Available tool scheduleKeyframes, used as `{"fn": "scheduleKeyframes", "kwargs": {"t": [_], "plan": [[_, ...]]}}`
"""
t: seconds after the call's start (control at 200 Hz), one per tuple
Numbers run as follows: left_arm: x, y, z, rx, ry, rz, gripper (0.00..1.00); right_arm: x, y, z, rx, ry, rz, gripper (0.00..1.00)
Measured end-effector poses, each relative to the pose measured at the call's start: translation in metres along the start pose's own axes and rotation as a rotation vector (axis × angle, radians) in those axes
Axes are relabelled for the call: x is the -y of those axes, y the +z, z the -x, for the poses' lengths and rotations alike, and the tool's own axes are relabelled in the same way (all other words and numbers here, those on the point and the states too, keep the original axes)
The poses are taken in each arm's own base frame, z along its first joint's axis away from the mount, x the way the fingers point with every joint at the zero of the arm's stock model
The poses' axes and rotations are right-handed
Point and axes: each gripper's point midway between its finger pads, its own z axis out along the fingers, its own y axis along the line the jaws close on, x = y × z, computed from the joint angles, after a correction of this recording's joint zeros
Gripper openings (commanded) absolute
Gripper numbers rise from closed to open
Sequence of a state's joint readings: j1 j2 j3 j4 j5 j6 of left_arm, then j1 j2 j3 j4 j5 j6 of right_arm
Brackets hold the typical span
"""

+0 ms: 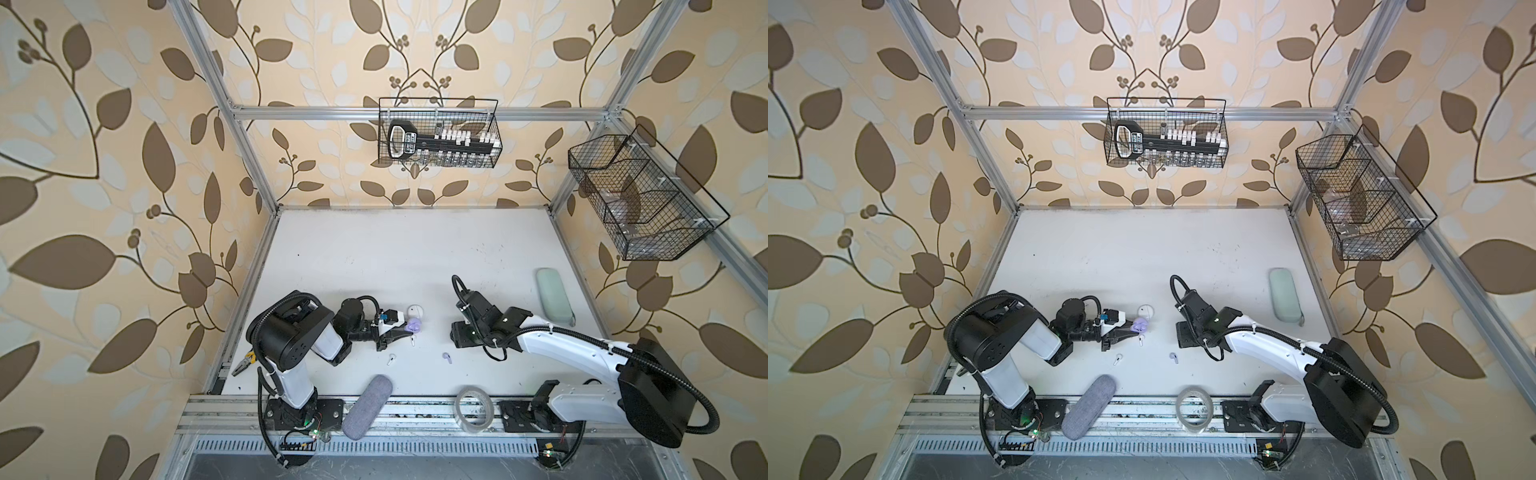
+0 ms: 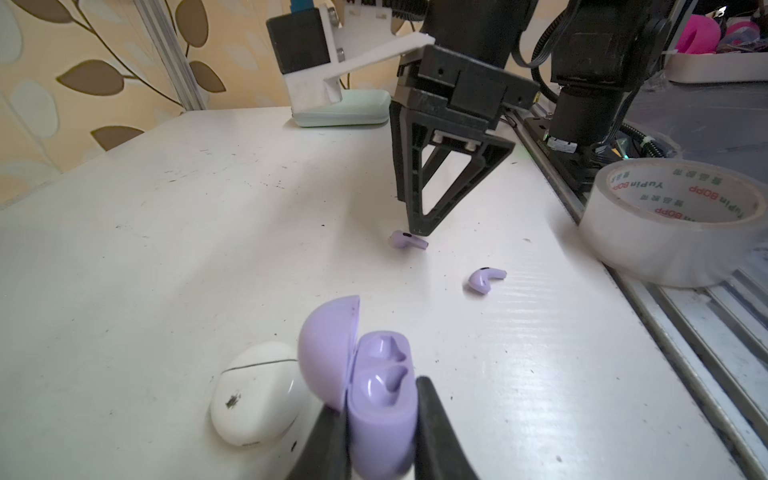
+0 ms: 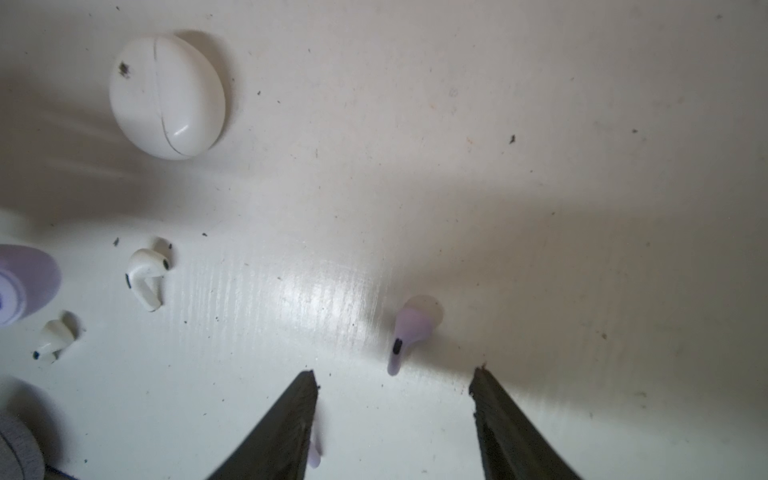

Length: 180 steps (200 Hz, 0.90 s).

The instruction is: Insert the wireless bluetooth earbuds into the charging case

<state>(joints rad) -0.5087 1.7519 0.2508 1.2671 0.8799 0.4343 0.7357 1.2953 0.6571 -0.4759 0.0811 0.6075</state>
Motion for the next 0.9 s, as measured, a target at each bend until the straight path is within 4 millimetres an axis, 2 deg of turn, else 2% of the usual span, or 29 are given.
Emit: {"fn": "scheduleKeyframes", "kwargs": {"t": [0.35, 0.61, 0.9], "plan": [[-0.017, 0.004, 0.015, 0.020, -0.025, 0.044, 0.00, 0.001, 0.004, 0.000, -0.009, -0.005, -0.022, 0.58], [-0.035, 0.007, 0.034, 0.008, -0.036, 0.074, 0.00, 0.000, 0.010, 0.001, -0.025, -0.005, -0.034, 0.52], [-0.036, 0.007, 0.023, -0.048, -0.057, 0.082, 0.00, -0.002, 0.016, 0.003, -0.043, -0.005, -0.047, 0.49]]}}
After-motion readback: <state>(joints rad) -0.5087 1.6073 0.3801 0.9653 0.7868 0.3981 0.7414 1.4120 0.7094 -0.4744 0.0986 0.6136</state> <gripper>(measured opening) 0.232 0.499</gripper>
